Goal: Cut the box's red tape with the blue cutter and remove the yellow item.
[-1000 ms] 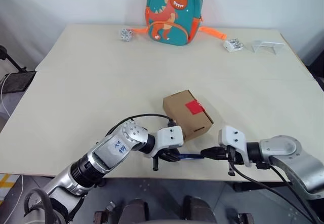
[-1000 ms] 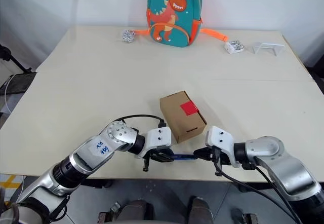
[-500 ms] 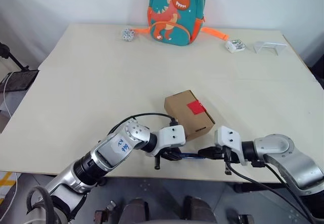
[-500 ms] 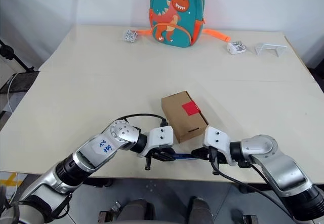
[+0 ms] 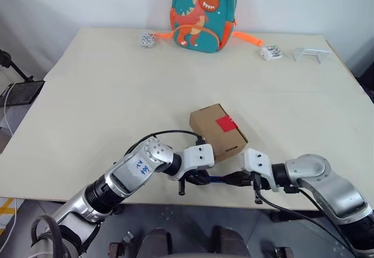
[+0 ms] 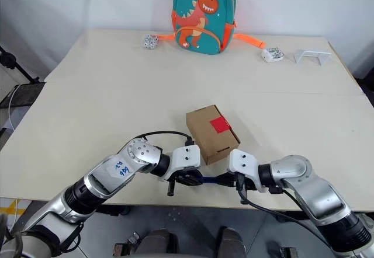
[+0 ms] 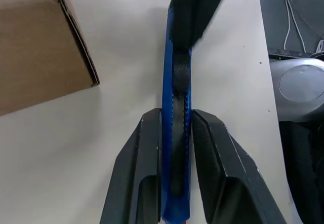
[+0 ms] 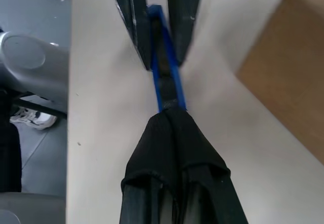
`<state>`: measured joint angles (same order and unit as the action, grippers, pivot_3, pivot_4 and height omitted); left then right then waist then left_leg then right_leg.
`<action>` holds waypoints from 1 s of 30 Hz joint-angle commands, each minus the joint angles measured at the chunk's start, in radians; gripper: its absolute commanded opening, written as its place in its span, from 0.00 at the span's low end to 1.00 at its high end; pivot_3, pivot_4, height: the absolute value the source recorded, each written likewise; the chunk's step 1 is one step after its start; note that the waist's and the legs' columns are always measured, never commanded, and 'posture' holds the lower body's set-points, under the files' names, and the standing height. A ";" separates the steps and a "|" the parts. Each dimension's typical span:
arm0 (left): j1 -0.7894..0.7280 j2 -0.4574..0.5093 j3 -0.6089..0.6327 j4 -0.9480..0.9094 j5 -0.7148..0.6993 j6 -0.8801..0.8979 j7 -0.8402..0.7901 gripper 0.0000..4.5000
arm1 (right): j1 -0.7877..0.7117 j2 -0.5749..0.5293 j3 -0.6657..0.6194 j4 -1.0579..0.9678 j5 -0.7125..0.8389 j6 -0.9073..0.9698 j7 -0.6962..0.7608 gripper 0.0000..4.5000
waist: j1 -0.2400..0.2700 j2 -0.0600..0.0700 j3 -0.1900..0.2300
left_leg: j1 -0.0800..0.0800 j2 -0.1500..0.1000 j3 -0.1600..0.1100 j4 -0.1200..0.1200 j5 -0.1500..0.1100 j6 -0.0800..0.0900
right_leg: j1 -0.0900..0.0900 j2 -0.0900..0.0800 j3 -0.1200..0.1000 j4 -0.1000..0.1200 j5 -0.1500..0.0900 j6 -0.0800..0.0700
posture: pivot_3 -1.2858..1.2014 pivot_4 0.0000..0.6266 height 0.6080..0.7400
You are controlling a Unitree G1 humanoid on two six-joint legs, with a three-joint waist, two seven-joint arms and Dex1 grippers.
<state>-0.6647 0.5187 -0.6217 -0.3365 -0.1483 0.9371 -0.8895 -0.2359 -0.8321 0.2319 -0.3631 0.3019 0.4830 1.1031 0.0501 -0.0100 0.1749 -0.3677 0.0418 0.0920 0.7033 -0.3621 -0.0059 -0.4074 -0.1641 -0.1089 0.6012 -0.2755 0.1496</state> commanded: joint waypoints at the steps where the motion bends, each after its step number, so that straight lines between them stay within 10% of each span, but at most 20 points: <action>1: 0.004 -0.001 -0.024 0.026 0.030 0.019 0.026 0.20 | -0.021 0.028 0.022 -0.010 -0.001 0.012 -0.005 0.00 | 0.000 0.000 0.000 | 0.000 0.000 0.000 0.000 0.000 0.000 | 0.000 0.000 0.000 0.000 0.000 0.000 | 0.52 0.24 1.00; 12: 0.019 0.033 -0.005 0.007 0.025 -0.027 0.004 0.20 | 0.001 0.026 -0.038 -0.058 0.061 0.045 0.017 0.00 | 0.001 0.000 0.000 | 0.000 0.000 0.000 0.000 0.000 0.000 | 0.000 0.000 0.000 0.000 0.000 0.000 | 0.52 0.24 1.00; 20: 0.128 0.126 0.179 -0.008 -0.039 -0.494 -0.128 0.20 | 0.079 -0.105 -0.425 -0.190 0.561 0.383 0.033 0.00 | -0.014 0.000 0.000 | -0.002 0.002 0.000 -0.002 0.000 0.000 | -0.003 0.000 -0.001 0.000 0.000 0.000 | 0.52 0.24 1.00; 26: 0.114 0.105 0.259 -0.006 -0.030 -0.702 -0.157 0.20 | 0.000 -0.245 -0.612 -0.167 1.080 0.706 -0.267 0.34 | -0.011 0.000 0.001 | -0.002 0.002 0.000 -0.001 0.000 0.000 | -0.002 0.000 -0.001 -0.002 0.001 -0.002 | 0.52 0.24 1.00; 30: 0.056 0.073 0.257 0.010 0.008 -0.731 -0.143 0.20 | -0.095 -0.405 -0.509 -0.083 1.452 0.707 -0.609 0.64 | -0.012 0.000 0.001 | -0.003 0.002 0.001 -0.002 0.000 0.000 | -0.003 0.000 -0.001 -0.002 0.001 -0.002 | 0.52 0.24 1.00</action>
<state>-0.5875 0.5985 -0.3752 -0.3190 -0.1542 0.2272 -1.0395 -0.3058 -1.1939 -0.3061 -0.4604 1.6001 1.1941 0.6197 0.0380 -0.0097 0.1755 -0.3704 0.0439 0.0926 0.7017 -0.3624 -0.0056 -0.4099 -0.1639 -0.1105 0.5990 -0.2743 0.1477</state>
